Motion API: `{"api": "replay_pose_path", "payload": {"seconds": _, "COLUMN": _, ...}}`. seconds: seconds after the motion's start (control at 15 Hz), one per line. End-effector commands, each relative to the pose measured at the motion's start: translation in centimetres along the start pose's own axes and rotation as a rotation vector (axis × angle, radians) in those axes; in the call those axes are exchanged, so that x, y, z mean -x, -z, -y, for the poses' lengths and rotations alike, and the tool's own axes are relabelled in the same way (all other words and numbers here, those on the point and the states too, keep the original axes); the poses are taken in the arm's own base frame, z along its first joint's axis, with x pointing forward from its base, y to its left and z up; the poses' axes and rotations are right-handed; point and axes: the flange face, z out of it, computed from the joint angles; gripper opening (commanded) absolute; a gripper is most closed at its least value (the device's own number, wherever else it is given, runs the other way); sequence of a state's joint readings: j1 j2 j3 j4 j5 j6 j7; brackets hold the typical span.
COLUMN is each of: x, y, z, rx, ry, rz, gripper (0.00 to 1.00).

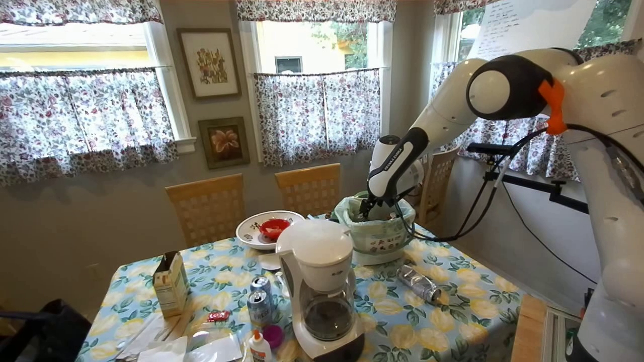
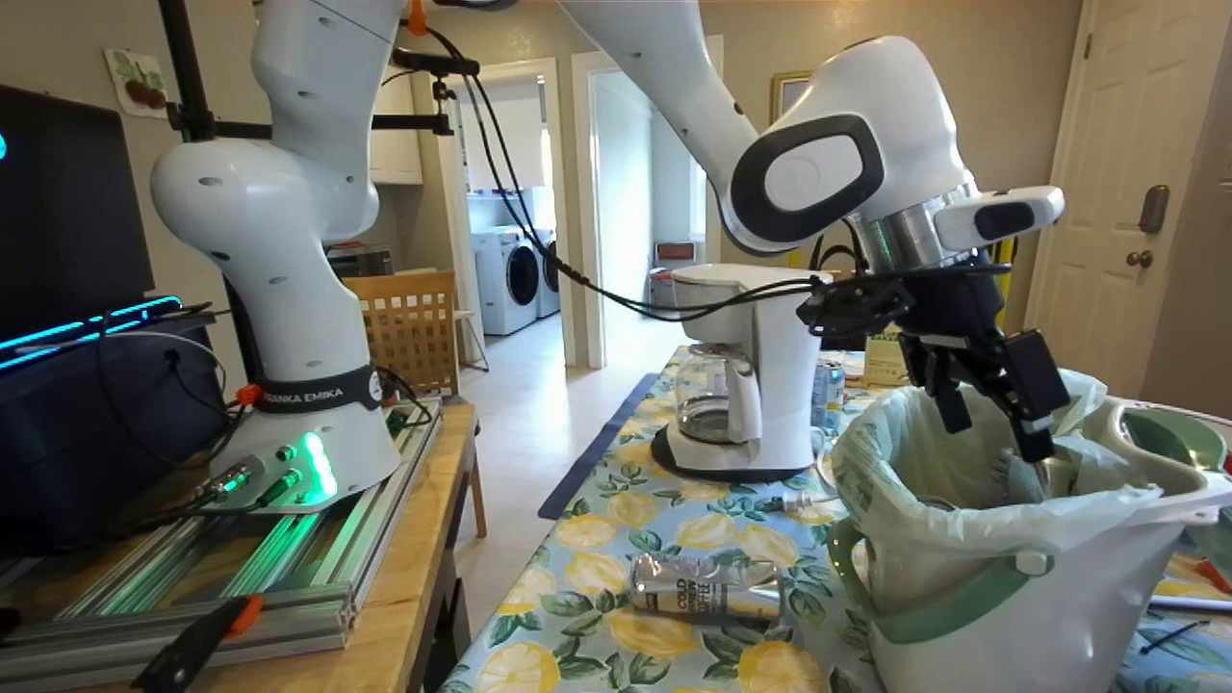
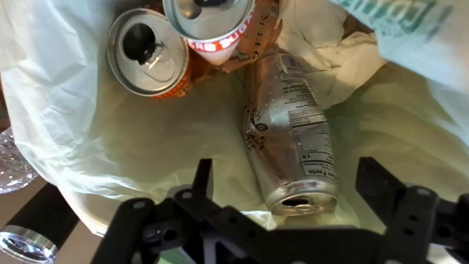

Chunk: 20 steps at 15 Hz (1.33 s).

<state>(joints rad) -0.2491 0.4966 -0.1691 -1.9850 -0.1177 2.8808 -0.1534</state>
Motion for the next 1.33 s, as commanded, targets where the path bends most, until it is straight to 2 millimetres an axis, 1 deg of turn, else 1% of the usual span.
{"api": "replay_pose_path", "payload": {"seconds": 0.0, "x": -1.5, "y": -2.2, "z": -0.3, "rx": -0.01, "ry": 0.028, "rz": -0.052, "gripper": 1.0}}
{"api": "replay_pose_path", "payload": {"seconds": 0.13, "x": -1.5, "y": -2.2, "z": 0.1, "rx": -0.024, "ry": 0.0, "rz": -0.011, "gripper": 1.0}}
{"api": "replay_pose_path", "payload": {"seconds": 0.2, "x": -0.8, "y": -1.7, "z": 0.2, "rx": -0.008, "ry": 0.016, "rz": -0.019, "gripper": 1.0}}
{"api": "replay_pose_path", "payload": {"seconds": 0.33, "x": -0.9, "y": -1.9, "z": 0.3, "rx": -0.01, "ry": 0.014, "rz": -0.017, "gripper": 1.0}}
{"api": "replay_pose_path", "payload": {"seconds": 0.4, "x": -0.9, "y": -1.7, "z": 0.2, "rx": -0.001, "ry": 0.01, "rz": -0.03, "gripper": 1.0}}
{"api": "replay_pose_path", "payload": {"seconds": 0.8, "x": -0.9, "y": -3.0, "z": 0.3, "rx": 0.014, "ry": 0.007, "rz": -0.095, "gripper": 1.0}}
{"api": "replay_pose_path", "payload": {"seconds": 1.07, "x": -0.5, "y": -4.3, "z": 1.3, "rx": 0.006, "ry": 0.011, "rz": -0.085, "gripper": 1.0}}
{"api": "replay_pose_path", "payload": {"seconds": 1.27, "x": -0.5, "y": -4.9, "z": 2.0, "rx": 0.009, "ry": 0.03, "rz": -0.134, "gripper": 1.0}}
